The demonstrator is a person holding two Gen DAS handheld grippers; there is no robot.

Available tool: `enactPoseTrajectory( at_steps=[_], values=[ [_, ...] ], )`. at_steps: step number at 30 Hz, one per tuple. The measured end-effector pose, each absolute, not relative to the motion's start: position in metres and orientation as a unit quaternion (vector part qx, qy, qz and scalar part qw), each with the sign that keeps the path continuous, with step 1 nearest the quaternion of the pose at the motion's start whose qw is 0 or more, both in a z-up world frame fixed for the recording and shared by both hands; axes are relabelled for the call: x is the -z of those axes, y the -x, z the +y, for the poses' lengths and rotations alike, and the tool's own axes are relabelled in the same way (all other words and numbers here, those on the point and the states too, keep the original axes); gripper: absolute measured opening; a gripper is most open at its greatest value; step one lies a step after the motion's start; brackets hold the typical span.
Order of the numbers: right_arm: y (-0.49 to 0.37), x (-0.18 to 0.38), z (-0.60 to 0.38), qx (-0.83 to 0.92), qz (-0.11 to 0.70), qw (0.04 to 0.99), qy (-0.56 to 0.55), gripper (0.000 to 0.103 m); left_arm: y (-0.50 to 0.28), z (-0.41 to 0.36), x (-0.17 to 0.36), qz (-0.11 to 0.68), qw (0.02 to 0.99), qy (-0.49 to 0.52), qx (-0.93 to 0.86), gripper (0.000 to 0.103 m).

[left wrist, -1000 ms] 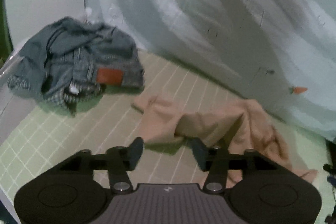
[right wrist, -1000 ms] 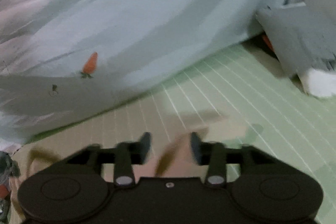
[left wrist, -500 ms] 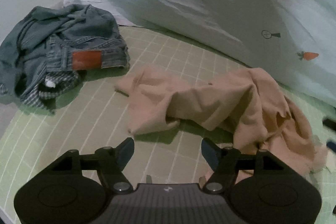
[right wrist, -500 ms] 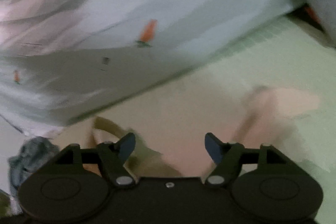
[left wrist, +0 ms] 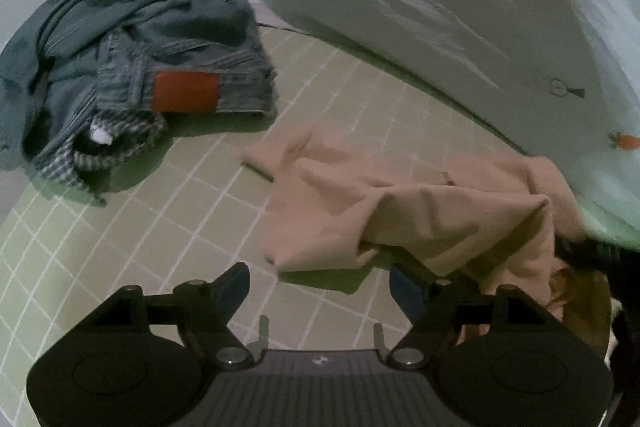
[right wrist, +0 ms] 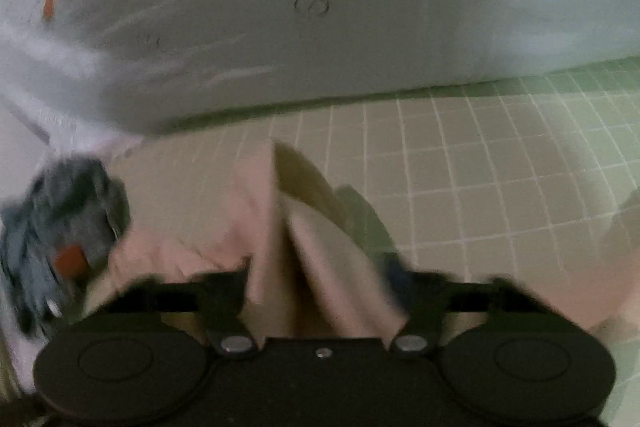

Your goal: Fold clothes

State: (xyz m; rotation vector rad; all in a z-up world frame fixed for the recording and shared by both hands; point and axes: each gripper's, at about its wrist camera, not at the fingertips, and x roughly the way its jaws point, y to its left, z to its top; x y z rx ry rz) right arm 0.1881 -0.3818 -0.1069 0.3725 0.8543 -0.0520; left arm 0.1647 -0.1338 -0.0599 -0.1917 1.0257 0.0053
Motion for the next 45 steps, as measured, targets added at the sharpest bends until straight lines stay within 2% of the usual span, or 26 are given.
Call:
enactPoseTrajectory(
  at_steps=[7, 11, 14, 16, 18, 20, 22, 26, 31, 37, 39, 41, 42, 43, 44, 45],
  values=[
    [-0.089, 0.069, -0.411, 0.056, 0.325, 0.934, -0.137, 0.014, -0.163, -0.137, 0.055, 0.481, 0.872, 0.093, -0.003, 0.077],
    [-0.045, 0.065, -0.443, 0.113, 0.320, 0.931, -0.132, 0.015, -0.170, -0.145, 0.055, 0.481, 0.872, 0.095, 0.013, 0.078],
    [-0.021, 0.084, -0.472, 0.174, 0.347, 0.902, -0.191, 0.026, -0.180, -0.160, 0.057, 0.487, 0.869, 0.085, 0.032, 0.078],
    [-0.010, 0.092, -0.484, 0.203, 0.351, 0.885, -0.230, 0.039, -0.189, -0.170, 0.058, 0.490, 0.866, 0.086, 0.049, 0.079],
    [-0.006, 0.095, -0.489, 0.211, 0.345, 0.879, -0.254, 0.047, -0.196, -0.180, 0.057, 0.489, 0.865, 0.091, 0.063, 0.081],
    [-0.008, 0.094, -0.491, 0.210, 0.339, 0.878, -0.265, 0.050, -0.204, -0.190, 0.055, 0.489, 0.864, 0.099, 0.077, 0.082],
    [-0.015, 0.094, -0.490, 0.207, 0.340, 0.878, -0.267, 0.059, -0.213, -0.202, 0.054, 0.489, 0.861, 0.107, 0.092, 0.083],
    [-0.034, 0.100, -0.496, 0.196, 0.349, 0.871, -0.284, 0.067, -0.235, -0.229, 0.056, 0.494, 0.852, 0.118, 0.126, 0.088],
    [-0.065, 0.109, -0.498, 0.176, 0.376, 0.860, -0.296, 0.079, -0.264, -0.264, 0.075, 0.531, 0.824, 0.123, 0.155, 0.088],
    [-0.099, 0.124, -0.498, 0.163, 0.410, 0.847, -0.296, 0.083, -0.284, -0.294, 0.109, 0.582, 0.787, 0.119, 0.166, 0.087],
    [-0.109, 0.130, -0.499, 0.155, 0.424, 0.842, -0.295, 0.083, -0.290, -0.297, 0.120, 0.605, 0.770, 0.128, 0.158, 0.083],
    [-0.115, 0.133, -0.501, 0.150, 0.427, 0.841, -0.296, 0.076, -0.295, -0.296, 0.128, 0.617, 0.756, 0.152, 0.157, 0.053],
    [-0.118, 0.134, -0.502, 0.147, 0.428, 0.841, -0.297, 0.061, -0.297, -0.295, 0.131, 0.620, 0.751, 0.163, 0.158, 0.044],
    [-0.121, 0.135, -0.503, 0.144, 0.428, 0.841, -0.298, 0.042, -0.299, -0.295, 0.133, 0.621, 0.749, 0.169, 0.156, 0.021],
    [-0.126, 0.134, -0.505, 0.141, 0.425, 0.844, -0.295, 0.032, -0.301, -0.296, 0.133, 0.619, 0.753, 0.163, 0.151, 0.010],
    [-0.131, 0.133, -0.506, 0.137, 0.420, 0.848, -0.291, 0.019, -0.303, -0.297, 0.131, 0.614, 0.759, 0.159, 0.147, 0.009]
  ],
)
